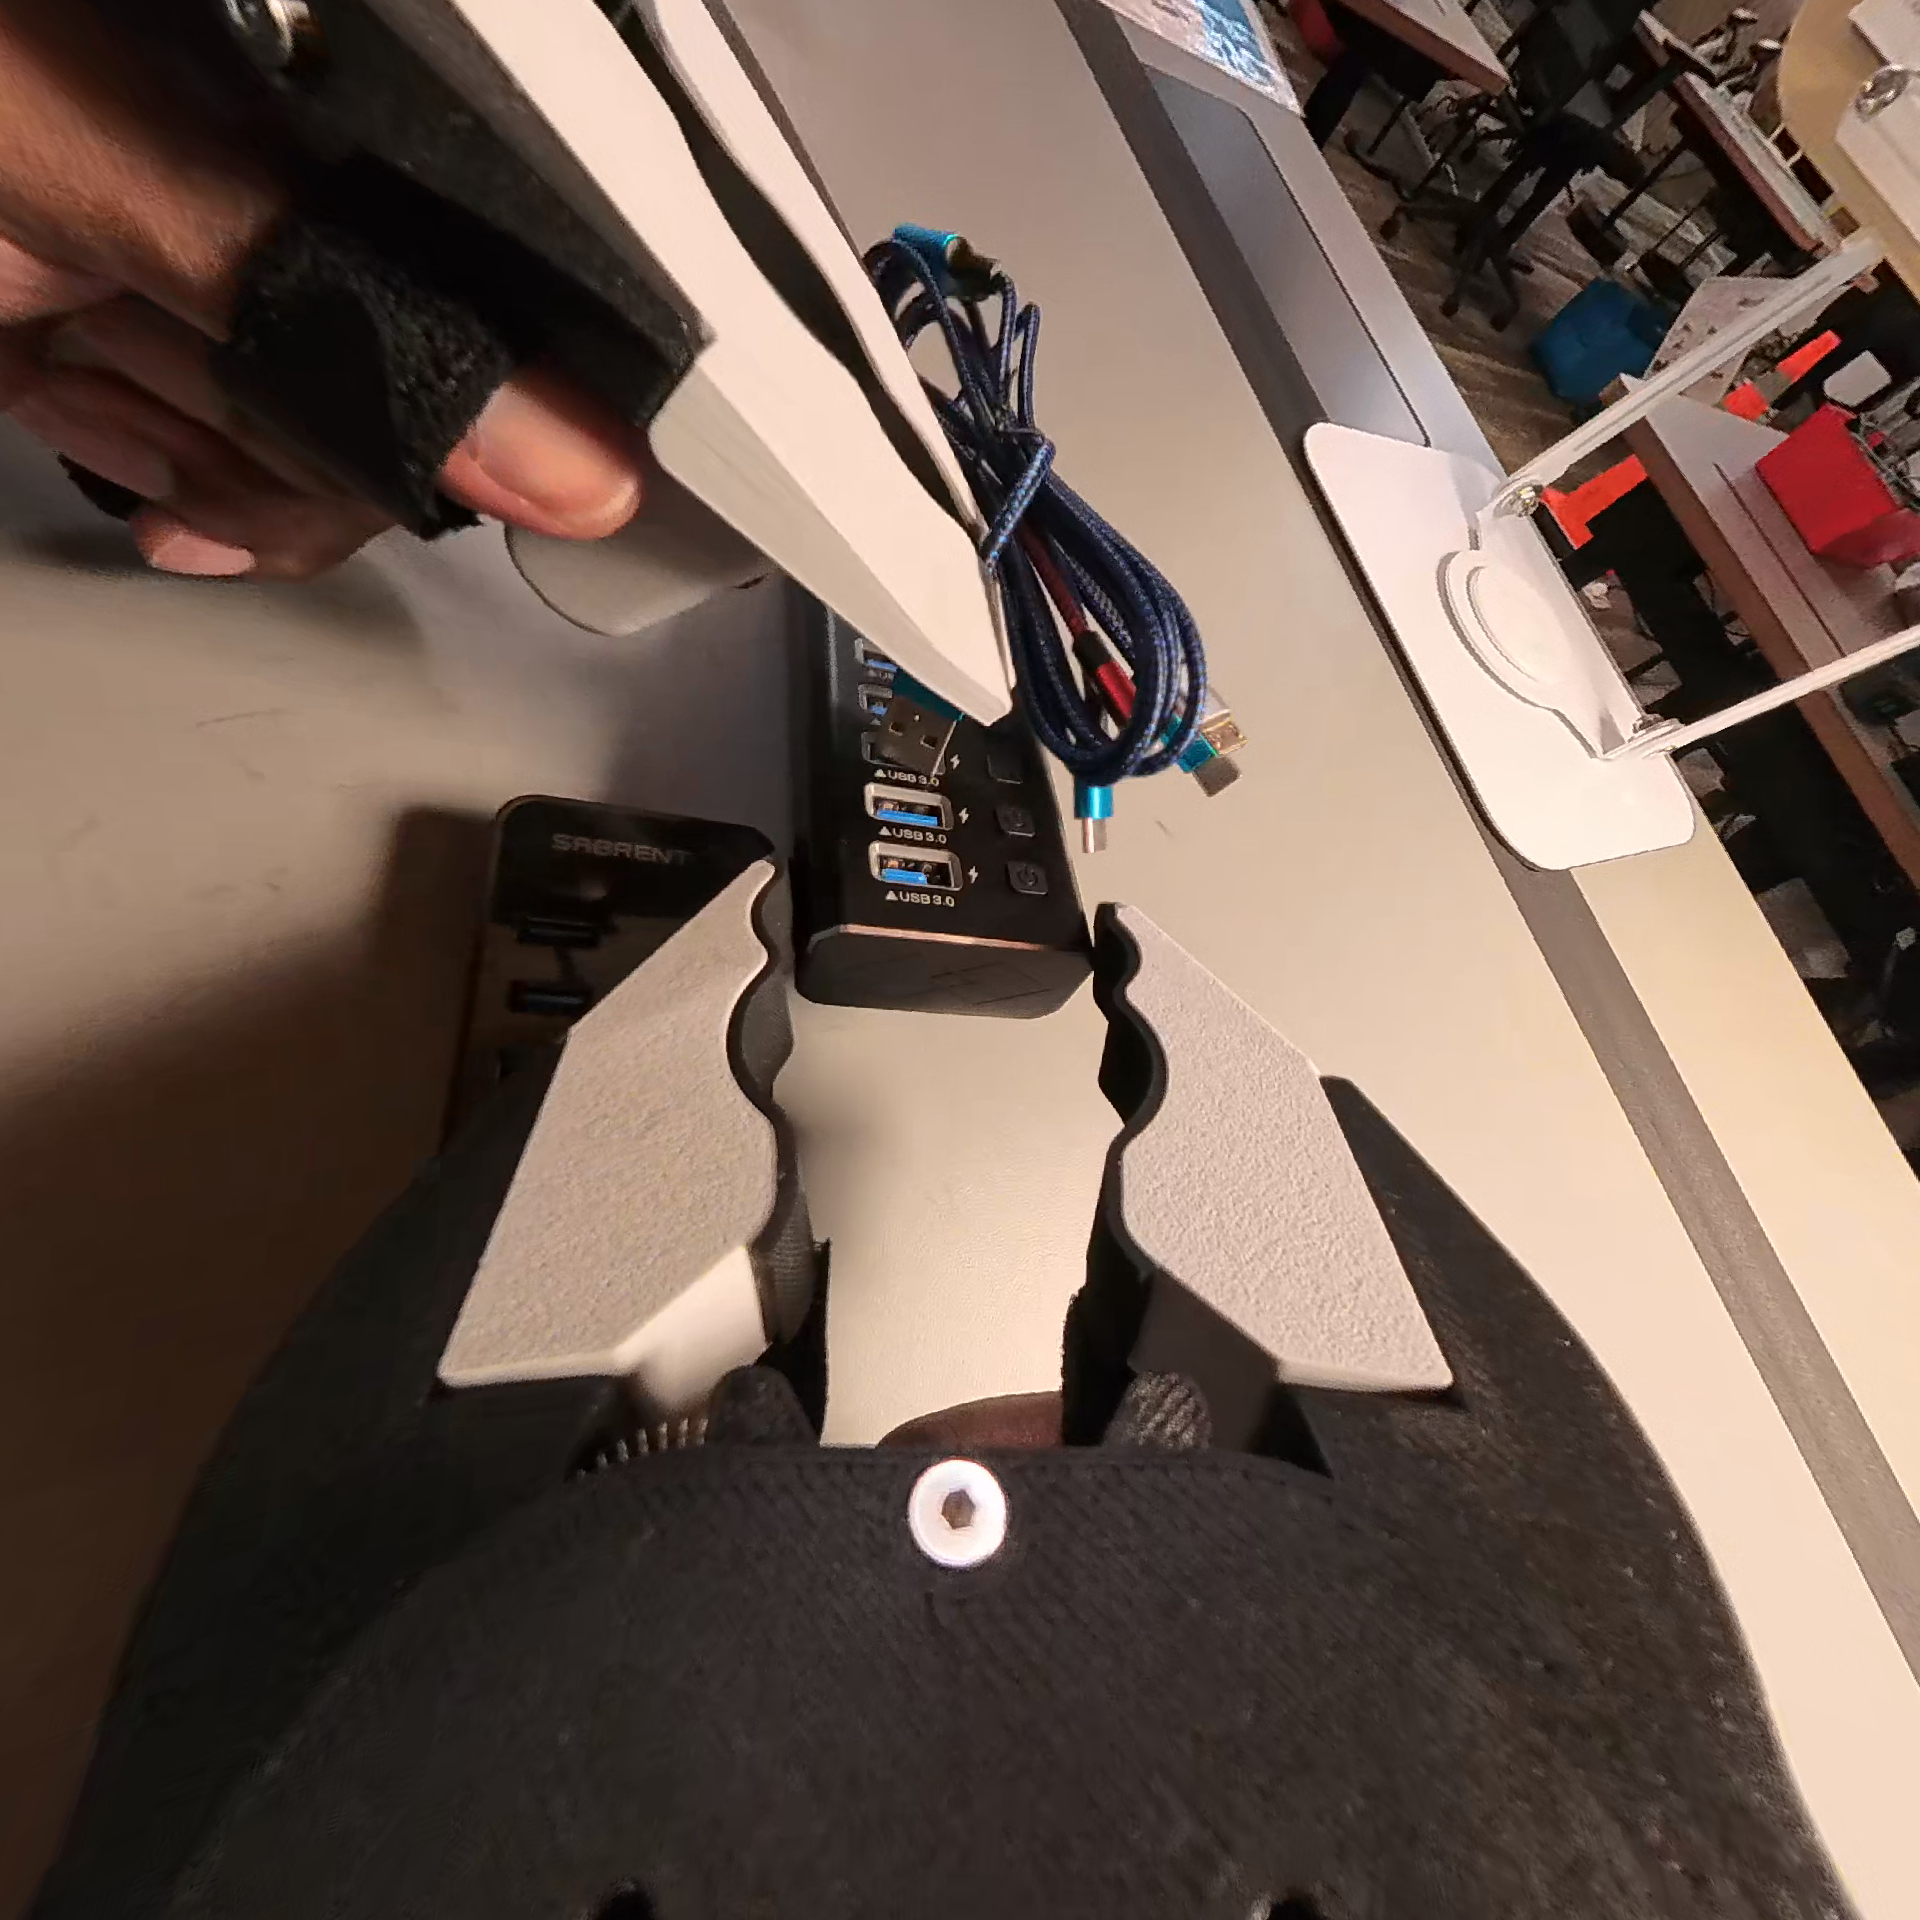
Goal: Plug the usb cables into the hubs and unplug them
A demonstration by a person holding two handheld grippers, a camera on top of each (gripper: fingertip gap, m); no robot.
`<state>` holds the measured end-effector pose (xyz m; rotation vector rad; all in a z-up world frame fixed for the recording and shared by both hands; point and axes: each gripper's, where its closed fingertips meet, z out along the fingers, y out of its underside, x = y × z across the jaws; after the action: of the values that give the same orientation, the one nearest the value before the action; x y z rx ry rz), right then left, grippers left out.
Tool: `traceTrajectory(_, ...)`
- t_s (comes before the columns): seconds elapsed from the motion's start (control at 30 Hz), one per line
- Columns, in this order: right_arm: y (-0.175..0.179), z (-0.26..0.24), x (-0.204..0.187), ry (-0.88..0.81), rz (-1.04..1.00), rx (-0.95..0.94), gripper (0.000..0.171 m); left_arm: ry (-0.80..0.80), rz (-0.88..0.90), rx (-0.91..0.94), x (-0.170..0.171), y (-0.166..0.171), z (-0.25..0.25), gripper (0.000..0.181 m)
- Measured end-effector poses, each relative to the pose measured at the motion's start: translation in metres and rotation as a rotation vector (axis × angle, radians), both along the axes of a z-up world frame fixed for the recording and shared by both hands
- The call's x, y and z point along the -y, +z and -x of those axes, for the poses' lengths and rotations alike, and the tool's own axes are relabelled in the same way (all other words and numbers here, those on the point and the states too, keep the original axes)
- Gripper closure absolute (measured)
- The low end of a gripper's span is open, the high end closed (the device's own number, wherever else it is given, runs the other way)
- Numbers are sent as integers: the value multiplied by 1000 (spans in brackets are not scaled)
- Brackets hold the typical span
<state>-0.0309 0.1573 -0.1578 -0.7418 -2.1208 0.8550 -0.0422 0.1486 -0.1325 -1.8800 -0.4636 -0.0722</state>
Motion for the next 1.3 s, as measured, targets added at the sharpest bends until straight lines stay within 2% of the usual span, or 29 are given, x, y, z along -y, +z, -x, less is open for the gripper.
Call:
traceTrajectory(0.2,-1,2,1,-35,-11,10,114,45,54,-131,1,-2,2,172)
traceTrajectory(0.4,-2,4,0,-68,-17,20,115,109,10,-25,1,-3,6,172)
traceTrajectory(0.73,-3,5,1,-102,-36,31,119,148,77,-113,-5,-11,7,171)
traceTrajectory(0.77,-3,4,5,-87,-46,27,122,130,102,-100,-6,-17,6,171)
traceTrajectory(0.8,1,2,16,-49,-4,23,171,101,145,-66,-7,-27,3,170)
traceTrajectory(0.93,8,5,16,-95,-7,15,171,86,130,-13,-7,-28,5,172)
traceTrajectory(1.1,13,-3,-3,-101,98,52,150,72,144,-37,-8,-29,4,171)
traceTrajectory(1.3,-7,-1,-28,-170,82,97,144,24,211,-174,-5,-31,4,169)
